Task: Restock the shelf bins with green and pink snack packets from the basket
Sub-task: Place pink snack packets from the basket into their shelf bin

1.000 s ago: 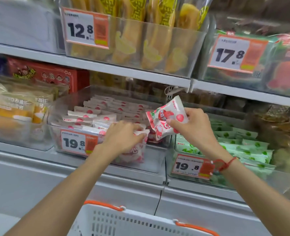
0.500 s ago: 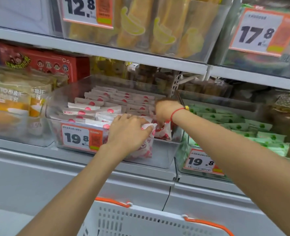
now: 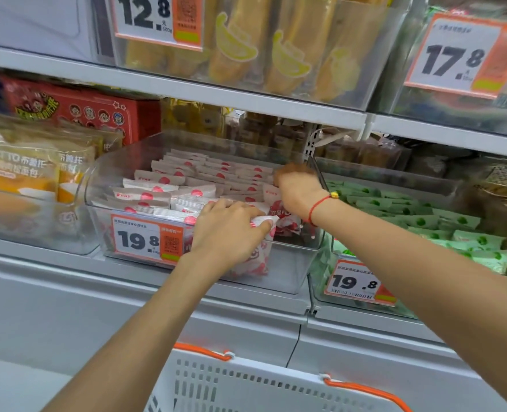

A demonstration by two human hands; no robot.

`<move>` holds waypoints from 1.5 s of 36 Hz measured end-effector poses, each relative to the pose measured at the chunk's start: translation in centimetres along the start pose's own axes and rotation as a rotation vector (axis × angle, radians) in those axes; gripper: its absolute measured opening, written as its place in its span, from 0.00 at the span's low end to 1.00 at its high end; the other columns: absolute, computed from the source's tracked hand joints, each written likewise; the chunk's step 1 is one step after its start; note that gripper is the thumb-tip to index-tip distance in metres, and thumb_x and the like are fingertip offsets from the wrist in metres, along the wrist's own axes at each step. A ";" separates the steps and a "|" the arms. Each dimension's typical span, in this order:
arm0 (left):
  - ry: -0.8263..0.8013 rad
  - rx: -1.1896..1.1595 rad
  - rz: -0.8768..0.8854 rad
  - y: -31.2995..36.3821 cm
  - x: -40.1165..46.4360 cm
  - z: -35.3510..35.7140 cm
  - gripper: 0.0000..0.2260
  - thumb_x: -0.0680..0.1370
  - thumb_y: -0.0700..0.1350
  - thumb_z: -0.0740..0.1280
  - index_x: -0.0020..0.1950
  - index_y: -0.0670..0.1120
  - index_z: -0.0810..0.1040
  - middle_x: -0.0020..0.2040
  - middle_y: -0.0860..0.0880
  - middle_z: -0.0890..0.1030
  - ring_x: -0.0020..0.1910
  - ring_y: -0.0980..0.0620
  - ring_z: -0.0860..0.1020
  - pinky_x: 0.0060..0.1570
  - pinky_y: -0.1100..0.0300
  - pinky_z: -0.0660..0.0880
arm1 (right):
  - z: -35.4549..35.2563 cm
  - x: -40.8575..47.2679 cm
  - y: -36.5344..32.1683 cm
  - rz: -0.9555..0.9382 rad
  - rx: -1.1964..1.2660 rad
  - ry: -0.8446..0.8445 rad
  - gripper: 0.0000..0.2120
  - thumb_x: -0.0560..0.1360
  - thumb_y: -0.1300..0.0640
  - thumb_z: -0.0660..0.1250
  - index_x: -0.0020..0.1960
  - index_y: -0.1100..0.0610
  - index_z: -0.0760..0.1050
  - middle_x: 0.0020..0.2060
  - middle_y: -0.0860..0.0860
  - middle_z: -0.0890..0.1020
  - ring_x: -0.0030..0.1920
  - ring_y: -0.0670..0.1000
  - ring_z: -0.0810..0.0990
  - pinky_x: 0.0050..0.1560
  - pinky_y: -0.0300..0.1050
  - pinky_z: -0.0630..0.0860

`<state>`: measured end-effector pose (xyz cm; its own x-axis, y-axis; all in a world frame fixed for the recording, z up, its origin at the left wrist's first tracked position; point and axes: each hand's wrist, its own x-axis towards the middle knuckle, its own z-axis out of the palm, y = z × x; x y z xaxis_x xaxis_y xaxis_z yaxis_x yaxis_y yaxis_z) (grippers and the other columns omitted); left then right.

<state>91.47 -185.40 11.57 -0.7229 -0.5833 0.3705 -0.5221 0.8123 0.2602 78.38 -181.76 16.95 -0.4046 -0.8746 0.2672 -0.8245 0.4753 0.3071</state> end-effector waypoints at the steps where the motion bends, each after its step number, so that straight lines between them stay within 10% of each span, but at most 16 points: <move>1: -0.001 0.001 0.000 0.0 0.0 0.0 0.18 0.80 0.60 0.54 0.66 0.58 0.75 0.68 0.53 0.74 0.67 0.49 0.67 0.63 0.56 0.60 | 0.2 0.1 -0.3 -0.010 -0.008 -0.006 0.13 0.77 0.67 0.57 0.60 0.63 0.74 0.56 0.59 0.77 0.57 0.59 0.77 0.51 0.47 0.74; 10: 0.024 -0.029 -0.009 -0.4 0.2 0.3 0.18 0.79 0.60 0.56 0.67 0.59 0.73 0.67 0.53 0.75 0.67 0.50 0.68 0.63 0.55 0.63 | -1.0 -0.3 1.3 0.013 0.084 -0.113 0.15 0.77 0.60 0.63 0.63 0.59 0.72 0.58 0.57 0.77 0.57 0.58 0.77 0.49 0.47 0.72; 15: 0.211 -0.131 0.030 -0.3 -0.4 0.5 0.18 0.77 0.58 0.63 0.65 0.55 0.75 0.63 0.54 0.78 0.63 0.51 0.72 0.61 0.56 0.64 | -0.7 -3.6 3.1 -0.052 0.102 0.176 0.15 0.73 0.55 0.68 0.60 0.49 0.77 0.54 0.51 0.82 0.56 0.56 0.78 0.55 0.49 0.71; 25: 0.558 -0.415 -0.024 2.1 -9.1 3.6 0.08 0.75 0.51 0.64 0.51 0.54 0.79 0.47 0.58 0.80 0.47 0.55 0.76 0.48 0.58 0.70 | 3.1 -16.1 1.2 -0.042 0.913 0.379 0.08 0.70 0.57 0.74 0.47 0.48 0.81 0.37 0.43 0.81 0.36 0.42 0.77 0.39 0.38 0.73; 33: -0.281 -0.393 -0.437 -1.5 -19.6 15.7 0.06 0.79 0.50 0.63 0.54 0.57 0.77 0.48 0.60 0.79 0.47 0.58 0.78 0.44 0.60 0.74 | 17.6 -23.7 -3.1 0.055 1.002 -0.561 0.08 0.71 0.58 0.71 0.50 0.49 0.81 0.37 0.42 0.81 0.39 0.42 0.79 0.48 0.43 0.77; 39: -0.877 -0.186 -0.456 -5.3 -27.8 22.7 0.18 0.79 0.47 0.62 0.69 0.55 0.70 0.69 0.51 0.71 0.65 0.51 0.72 0.60 0.59 0.71 | 26.4 -30.1 -7.2 -0.040 0.784 -1.032 0.19 0.75 0.56 0.68 0.65 0.53 0.73 0.64 0.54 0.74 0.63 0.54 0.74 0.62 0.47 0.72; 46: -1.289 -0.071 -0.358 -5.9 -33.6 25.8 0.40 0.76 0.56 0.67 0.79 0.51 0.45 0.79 0.50 0.43 0.77 0.42 0.50 0.72 0.46 0.59 | 29.7 -35.9 -11.0 -0.190 0.671 -1.252 0.51 0.68 0.45 0.75 0.78 0.49 0.45 0.77 0.53 0.39 0.76 0.57 0.39 0.73 0.62 0.52; 54: -1.118 0.019 -0.381 -4.1 -31.9 25.5 0.20 0.78 0.51 0.64 0.69 0.49 0.70 0.69 0.48 0.66 0.64 0.47 0.70 0.59 0.54 0.71 | 30.8 -36.6 -9.3 -0.020 0.893 -1.068 0.29 0.67 0.55 0.77 0.65 0.55 0.70 0.64 0.50 0.67 0.66 0.52 0.66 0.63 0.39 0.64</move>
<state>105.17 -170.27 -24.03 -0.5088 -0.4761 -0.7172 -0.7895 0.5902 0.1683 88.66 -157.14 -23.83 -0.1592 -0.7219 -0.6735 -0.6405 0.5946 -0.4860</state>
